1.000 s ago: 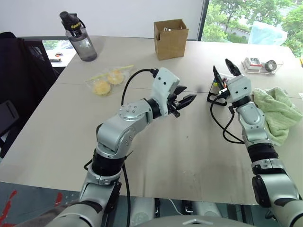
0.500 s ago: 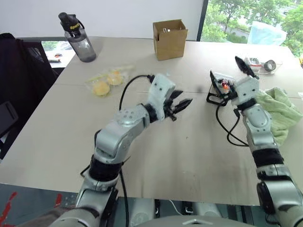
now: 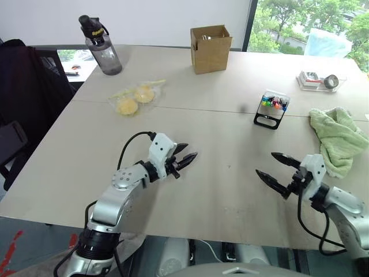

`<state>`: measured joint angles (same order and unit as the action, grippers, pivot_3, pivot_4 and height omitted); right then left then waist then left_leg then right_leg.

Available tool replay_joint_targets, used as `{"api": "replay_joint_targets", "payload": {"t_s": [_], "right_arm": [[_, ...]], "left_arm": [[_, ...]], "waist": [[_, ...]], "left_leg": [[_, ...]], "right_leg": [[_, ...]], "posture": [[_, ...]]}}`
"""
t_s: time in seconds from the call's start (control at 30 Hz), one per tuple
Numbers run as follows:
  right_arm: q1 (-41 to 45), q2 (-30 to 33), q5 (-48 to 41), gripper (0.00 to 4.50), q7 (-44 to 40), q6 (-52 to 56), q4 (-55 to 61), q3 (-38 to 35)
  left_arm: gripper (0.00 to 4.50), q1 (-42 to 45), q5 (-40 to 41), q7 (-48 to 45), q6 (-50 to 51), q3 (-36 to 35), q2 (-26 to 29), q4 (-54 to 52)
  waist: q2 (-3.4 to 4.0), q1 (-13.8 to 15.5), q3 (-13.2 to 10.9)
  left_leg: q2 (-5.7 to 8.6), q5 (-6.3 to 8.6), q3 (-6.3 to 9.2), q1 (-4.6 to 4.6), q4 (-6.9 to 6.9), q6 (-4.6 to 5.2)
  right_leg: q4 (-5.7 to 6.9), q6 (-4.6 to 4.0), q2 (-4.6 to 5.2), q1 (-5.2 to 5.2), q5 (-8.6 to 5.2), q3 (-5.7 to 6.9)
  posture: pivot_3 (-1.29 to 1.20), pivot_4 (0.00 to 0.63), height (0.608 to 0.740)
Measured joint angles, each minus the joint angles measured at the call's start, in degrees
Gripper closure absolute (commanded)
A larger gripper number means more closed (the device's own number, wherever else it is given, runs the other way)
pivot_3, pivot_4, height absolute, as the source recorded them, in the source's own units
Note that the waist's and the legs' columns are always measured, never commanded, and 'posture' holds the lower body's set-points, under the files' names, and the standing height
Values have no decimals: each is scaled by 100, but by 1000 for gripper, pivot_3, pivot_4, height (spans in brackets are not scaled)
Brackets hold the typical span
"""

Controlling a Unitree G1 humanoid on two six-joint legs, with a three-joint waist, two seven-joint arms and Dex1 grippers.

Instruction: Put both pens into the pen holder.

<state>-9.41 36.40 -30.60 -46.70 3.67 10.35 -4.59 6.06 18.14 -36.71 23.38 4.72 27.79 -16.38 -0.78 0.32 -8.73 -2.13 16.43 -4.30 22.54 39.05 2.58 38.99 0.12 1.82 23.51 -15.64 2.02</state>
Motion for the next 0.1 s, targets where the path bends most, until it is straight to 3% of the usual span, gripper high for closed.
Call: {"api": "replay_joint_targets", "payload": {"t_s": [0.1], "right_arm": [[-112,106,-32,58,-190,120,-8,-163]], "left_arm": [[2236,-151,-1,-73,-19,-15,71,-1]], "waist": [[0,24,0]], "left_leg": [[0,0,2,1,0,0]], "right_leg": [[0,0,-2,0,0,1]], "posture": [[0,150,739]]}}
